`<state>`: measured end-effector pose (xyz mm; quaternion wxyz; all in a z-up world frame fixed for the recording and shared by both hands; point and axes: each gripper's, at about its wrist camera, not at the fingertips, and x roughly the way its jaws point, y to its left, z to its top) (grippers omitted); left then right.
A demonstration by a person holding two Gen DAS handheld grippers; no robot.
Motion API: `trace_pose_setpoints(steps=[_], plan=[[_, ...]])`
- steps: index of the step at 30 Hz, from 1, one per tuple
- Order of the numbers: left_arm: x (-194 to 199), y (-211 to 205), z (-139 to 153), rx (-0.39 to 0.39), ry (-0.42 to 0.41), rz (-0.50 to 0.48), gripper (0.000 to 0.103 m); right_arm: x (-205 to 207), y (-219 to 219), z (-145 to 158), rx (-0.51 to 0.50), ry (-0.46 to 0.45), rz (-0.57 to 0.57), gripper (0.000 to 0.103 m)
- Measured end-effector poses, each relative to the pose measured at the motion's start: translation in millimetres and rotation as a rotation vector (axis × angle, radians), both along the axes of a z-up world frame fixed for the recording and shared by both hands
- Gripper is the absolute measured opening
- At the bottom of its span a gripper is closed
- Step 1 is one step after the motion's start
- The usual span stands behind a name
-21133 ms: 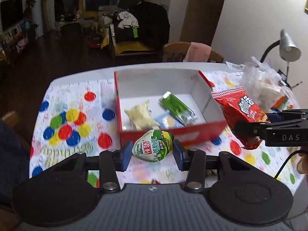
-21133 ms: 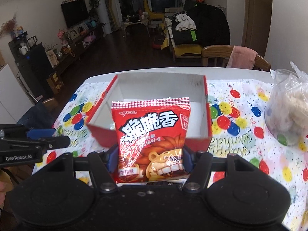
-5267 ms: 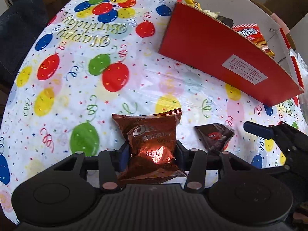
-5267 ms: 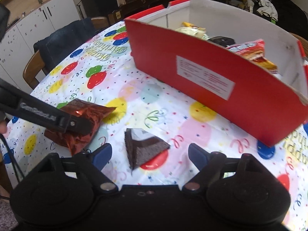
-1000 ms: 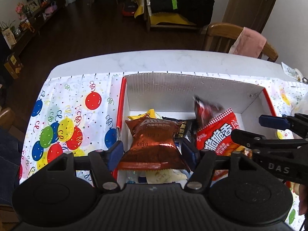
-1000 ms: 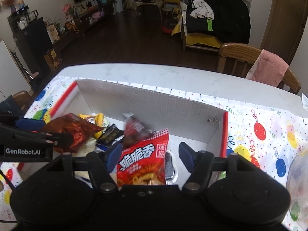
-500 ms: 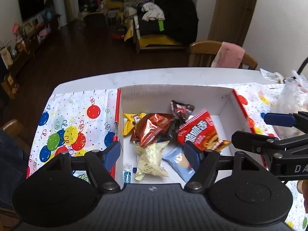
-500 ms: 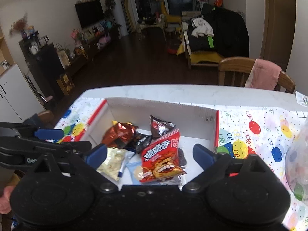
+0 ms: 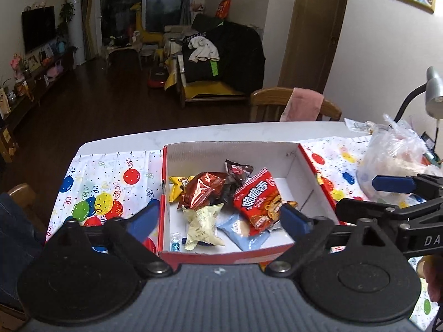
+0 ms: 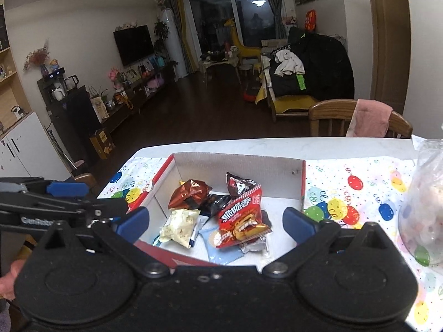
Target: Organize snacks
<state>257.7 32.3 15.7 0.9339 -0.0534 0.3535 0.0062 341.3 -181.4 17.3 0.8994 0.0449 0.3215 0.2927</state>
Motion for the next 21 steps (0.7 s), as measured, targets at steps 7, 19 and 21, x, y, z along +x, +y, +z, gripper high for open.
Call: trace_pose_setpoints(steps=[7, 19, 21], plan=[[-22.3, 2.1, 4.0, -0.032, -0.027, 0.015, 0.103, -18.9, -6.2, 1.4, -0.004, -0.023, -0.020, 0.103], [-33.6, 4.8, 7.1, -0.021, -0.037, 0.050, 0.103, -34.5, -7.8, 1.2, 0.002, -0.035, -0.052, 0.103], [-33.3, 4.8, 6.5, -0.017, -0.034, 0.053, 0.103, -34.8, -8.1, 1.1, 0.004, -0.030, -0.063, 0.103]])
